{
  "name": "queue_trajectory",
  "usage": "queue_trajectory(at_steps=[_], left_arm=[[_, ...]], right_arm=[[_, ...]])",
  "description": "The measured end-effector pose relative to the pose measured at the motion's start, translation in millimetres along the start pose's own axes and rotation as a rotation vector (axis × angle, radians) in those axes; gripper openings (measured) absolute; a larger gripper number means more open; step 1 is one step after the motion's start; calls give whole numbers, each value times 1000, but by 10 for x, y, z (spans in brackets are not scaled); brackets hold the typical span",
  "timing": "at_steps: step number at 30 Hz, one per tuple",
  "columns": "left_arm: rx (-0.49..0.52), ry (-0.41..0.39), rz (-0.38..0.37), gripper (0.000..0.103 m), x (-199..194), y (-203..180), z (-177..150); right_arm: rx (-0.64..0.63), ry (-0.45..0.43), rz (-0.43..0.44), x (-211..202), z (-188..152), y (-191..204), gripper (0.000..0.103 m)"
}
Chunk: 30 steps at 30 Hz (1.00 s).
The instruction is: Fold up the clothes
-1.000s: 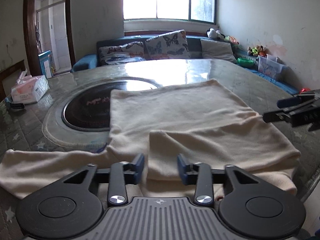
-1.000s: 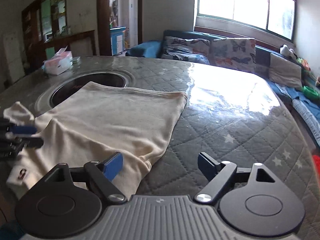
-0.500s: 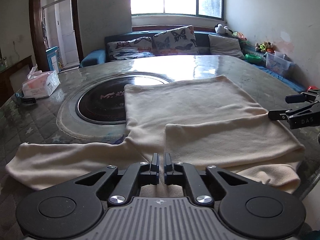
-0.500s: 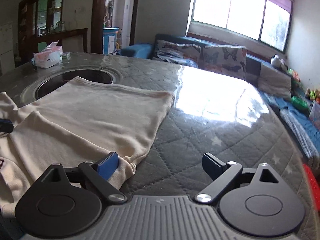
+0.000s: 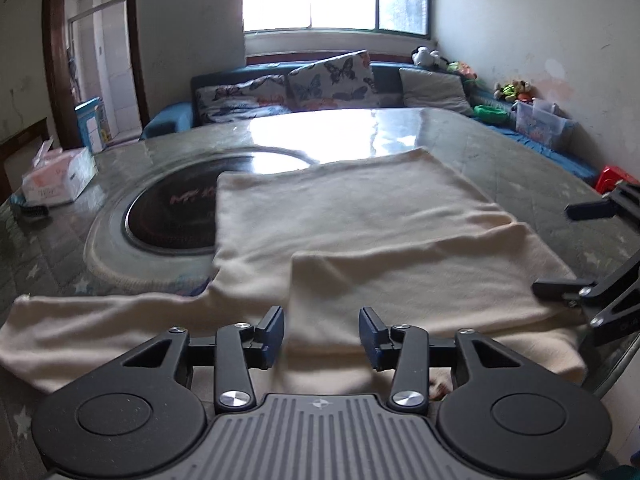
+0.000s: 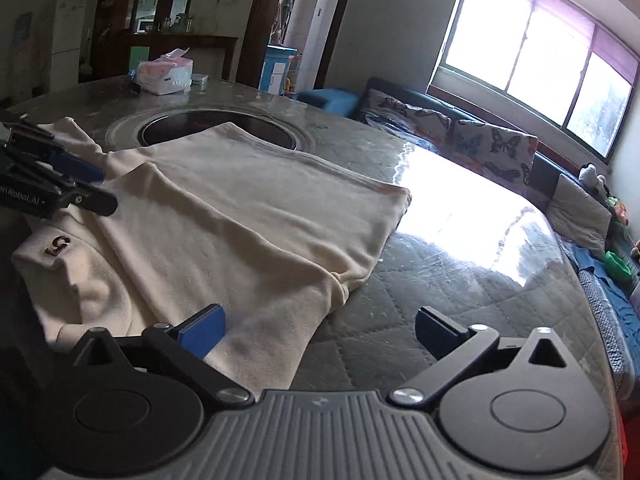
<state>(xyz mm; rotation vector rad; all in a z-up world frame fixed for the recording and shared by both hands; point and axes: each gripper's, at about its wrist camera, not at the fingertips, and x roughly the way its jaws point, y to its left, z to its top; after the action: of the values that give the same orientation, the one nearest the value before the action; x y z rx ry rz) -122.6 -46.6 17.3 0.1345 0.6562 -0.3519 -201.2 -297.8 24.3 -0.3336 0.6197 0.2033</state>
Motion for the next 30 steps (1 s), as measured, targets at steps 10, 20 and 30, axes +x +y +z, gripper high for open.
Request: queue_trajectory(at_steps=[10,20,30], left_arm=[[-151,-52,170,85,-281,513,-89],[-383,-56,503,88,-392,1454,-227],[-590,-21,557,49,-328,2016,-305]], right_arm=[[-76,-52,57,109,320,206,103],[-119,-73,117,258,539,456,103],[-103,-51,105,277,494,425,103]])
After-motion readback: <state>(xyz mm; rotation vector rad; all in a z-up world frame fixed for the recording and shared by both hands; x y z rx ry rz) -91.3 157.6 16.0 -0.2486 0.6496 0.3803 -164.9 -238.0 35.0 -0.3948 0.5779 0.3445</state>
